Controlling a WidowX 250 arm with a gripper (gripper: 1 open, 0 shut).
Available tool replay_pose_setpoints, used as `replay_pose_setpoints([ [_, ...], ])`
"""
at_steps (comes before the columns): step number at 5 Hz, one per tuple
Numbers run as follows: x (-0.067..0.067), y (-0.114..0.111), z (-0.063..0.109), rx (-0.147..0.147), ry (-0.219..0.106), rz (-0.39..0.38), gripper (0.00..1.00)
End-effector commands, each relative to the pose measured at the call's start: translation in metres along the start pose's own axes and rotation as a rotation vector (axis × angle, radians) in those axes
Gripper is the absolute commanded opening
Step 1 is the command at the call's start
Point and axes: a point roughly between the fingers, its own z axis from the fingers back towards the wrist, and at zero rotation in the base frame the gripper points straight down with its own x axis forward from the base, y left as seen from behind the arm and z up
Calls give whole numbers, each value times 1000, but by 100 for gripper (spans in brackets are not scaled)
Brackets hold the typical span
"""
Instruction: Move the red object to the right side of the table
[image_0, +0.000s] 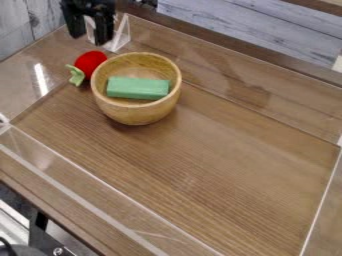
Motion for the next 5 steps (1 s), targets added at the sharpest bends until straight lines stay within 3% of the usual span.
replay_pose_setpoints([
  [1,10,-1,16,29,-50,59,100],
  [2,17,0,14,22,-51,112,100],
  [5,30,-2,12,23,-35,104,100],
])
